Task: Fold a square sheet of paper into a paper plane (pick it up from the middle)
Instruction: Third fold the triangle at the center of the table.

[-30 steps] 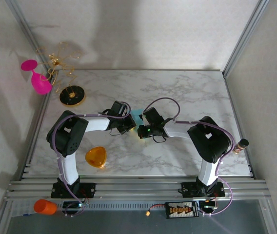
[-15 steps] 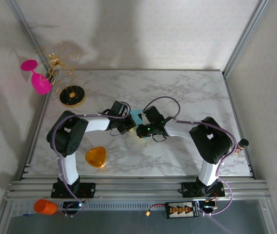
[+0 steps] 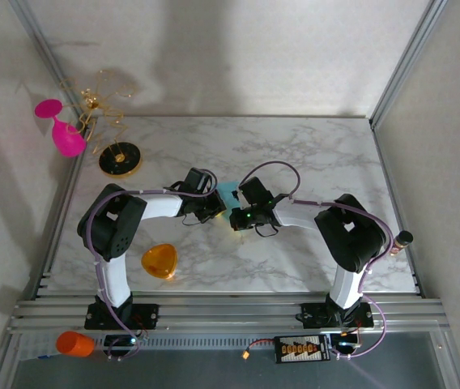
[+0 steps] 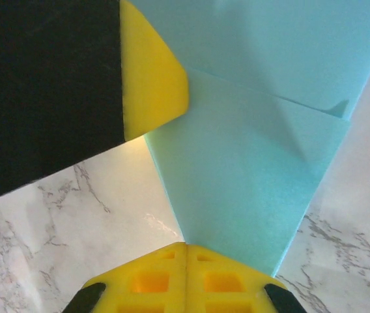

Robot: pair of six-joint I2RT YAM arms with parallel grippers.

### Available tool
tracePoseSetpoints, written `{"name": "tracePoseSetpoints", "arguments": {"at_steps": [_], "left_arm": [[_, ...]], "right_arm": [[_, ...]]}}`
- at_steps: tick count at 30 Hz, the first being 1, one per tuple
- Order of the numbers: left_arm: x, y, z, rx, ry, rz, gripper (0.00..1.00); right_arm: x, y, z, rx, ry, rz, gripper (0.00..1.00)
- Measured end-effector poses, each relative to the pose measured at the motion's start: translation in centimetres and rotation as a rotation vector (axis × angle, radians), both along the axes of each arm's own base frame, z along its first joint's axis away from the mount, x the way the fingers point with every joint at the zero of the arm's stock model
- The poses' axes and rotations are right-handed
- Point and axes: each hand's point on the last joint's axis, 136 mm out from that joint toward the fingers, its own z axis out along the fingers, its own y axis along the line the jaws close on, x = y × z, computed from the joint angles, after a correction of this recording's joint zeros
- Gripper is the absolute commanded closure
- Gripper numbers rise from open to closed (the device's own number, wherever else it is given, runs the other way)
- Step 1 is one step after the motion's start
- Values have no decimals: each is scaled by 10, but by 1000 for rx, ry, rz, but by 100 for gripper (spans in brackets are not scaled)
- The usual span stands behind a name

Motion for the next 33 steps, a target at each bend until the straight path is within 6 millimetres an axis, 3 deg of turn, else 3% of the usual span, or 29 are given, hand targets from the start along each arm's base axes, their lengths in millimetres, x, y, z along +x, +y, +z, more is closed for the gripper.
{"name": "tracePoseSetpoints", "arguments": {"at_steps": [33], "left_arm": [[0, 0, 0, 1, -2, -2, 97]], "right_arm": [[-9, -8, -5, -15, 21, 21, 98]]}}
